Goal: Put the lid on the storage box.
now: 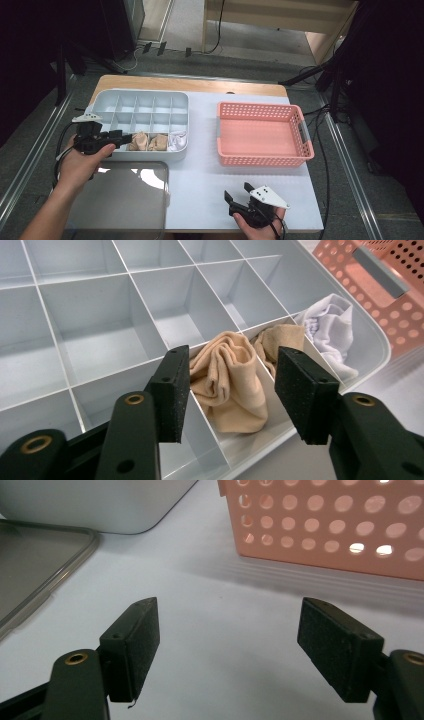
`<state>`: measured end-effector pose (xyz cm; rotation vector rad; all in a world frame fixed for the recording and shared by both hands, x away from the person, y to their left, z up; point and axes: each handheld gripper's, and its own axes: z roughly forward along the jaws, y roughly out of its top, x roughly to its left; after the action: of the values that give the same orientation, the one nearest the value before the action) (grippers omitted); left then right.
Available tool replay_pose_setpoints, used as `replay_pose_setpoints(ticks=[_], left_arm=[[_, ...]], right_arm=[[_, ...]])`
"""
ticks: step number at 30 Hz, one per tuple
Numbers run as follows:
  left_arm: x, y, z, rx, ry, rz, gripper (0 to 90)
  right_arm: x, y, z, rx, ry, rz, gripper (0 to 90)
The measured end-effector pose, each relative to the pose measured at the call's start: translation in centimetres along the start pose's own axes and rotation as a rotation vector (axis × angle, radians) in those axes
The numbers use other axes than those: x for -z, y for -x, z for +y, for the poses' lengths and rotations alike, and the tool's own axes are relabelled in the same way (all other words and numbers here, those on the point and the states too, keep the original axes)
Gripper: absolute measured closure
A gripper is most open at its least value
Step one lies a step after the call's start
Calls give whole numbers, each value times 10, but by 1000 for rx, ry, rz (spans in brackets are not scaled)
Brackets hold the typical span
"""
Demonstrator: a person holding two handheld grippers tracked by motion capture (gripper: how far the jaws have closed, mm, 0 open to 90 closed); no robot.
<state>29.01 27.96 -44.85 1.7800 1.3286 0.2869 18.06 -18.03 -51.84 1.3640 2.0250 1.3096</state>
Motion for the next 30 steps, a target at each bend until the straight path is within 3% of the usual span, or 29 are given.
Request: replay_pose_setpoints(ticks=[4, 13, 18, 30], left_arm=[[6, 2, -9, -23, 46, 7, 405], [27, -1, -28, -7, 176, 15, 323], [37, -1, -38, -1, 202, 13, 299], [57, -3, -57, 3, 260, 54, 263]], right_arm=[[0, -2, 0, 1, -3, 0, 249], [-2, -9, 1, 22, -5, -5, 247], [-3, -11, 1, 28, -4, -5, 247], [-5, -21, 4, 29, 3, 13, 247]])
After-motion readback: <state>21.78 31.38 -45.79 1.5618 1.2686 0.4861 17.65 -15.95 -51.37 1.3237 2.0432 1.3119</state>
